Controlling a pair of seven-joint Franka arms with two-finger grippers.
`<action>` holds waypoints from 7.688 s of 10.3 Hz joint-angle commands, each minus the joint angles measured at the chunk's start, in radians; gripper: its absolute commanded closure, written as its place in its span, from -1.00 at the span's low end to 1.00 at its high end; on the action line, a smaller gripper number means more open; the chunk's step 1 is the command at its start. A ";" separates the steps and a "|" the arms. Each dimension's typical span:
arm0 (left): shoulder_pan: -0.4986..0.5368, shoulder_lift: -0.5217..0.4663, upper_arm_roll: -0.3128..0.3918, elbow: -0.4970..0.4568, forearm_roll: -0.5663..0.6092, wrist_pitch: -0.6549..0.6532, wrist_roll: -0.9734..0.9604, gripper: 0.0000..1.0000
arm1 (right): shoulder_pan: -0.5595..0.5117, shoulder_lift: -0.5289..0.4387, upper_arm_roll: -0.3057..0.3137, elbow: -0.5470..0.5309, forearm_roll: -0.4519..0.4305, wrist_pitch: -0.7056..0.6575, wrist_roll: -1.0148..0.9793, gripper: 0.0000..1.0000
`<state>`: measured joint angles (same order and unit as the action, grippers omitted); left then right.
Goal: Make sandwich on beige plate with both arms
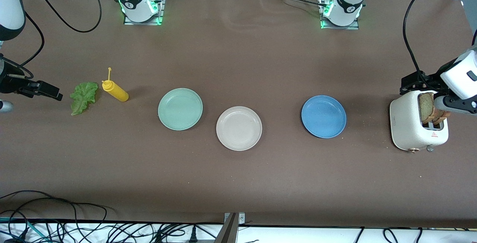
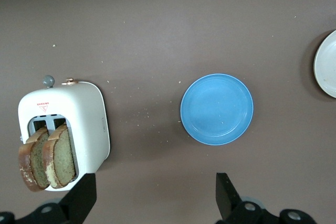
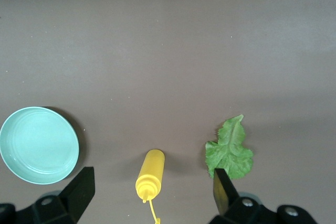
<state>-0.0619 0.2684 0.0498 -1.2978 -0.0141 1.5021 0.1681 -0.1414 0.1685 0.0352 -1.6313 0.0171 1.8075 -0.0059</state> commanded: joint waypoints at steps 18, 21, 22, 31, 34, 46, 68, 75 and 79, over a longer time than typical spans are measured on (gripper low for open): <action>0.004 -0.008 0.002 -0.001 -0.020 0.000 0.010 -1.00 | -0.007 0.000 0.002 0.011 0.018 -0.016 -0.008 -1.00; 0.005 -0.006 0.002 -0.001 -0.020 0.000 0.010 -1.00 | -0.006 0.000 0.002 0.011 0.018 -0.016 -0.008 -1.00; 0.004 -0.006 0.002 -0.001 -0.020 -0.002 0.010 -1.00 | -0.006 0.000 0.002 0.011 0.018 -0.016 -0.008 -1.00; 0.001 0.002 0.002 -0.001 -0.020 0.049 0.018 -1.00 | -0.006 0.000 0.002 0.011 0.018 -0.017 -0.008 -1.00; -0.012 0.011 -0.001 -0.001 -0.021 0.062 0.019 -1.00 | -0.006 0.000 0.002 0.011 0.018 -0.017 -0.006 -1.00; 0.001 0.035 0.001 0.000 -0.050 0.067 0.022 -1.00 | -0.075 0.020 -0.001 0.011 0.009 -0.016 -0.012 -1.00; 0.221 0.124 0.004 -0.199 0.002 0.320 0.286 -1.00 | -0.075 0.020 -0.001 0.008 0.007 -0.019 -0.014 -1.00; 0.281 -0.018 0.004 -0.486 0.002 0.470 0.330 -1.00 | -0.081 0.020 -0.001 0.008 0.007 -0.019 -0.014 -1.00; 0.318 -0.015 0.004 -0.506 0.002 0.510 0.364 -1.00 | -0.081 0.020 -0.001 0.008 0.007 -0.031 -0.014 -1.00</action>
<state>0.2414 0.2815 0.0630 -1.7626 -0.0316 1.9841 0.5131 -0.2135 0.1892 0.0289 -1.6318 0.0174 1.7929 -0.0108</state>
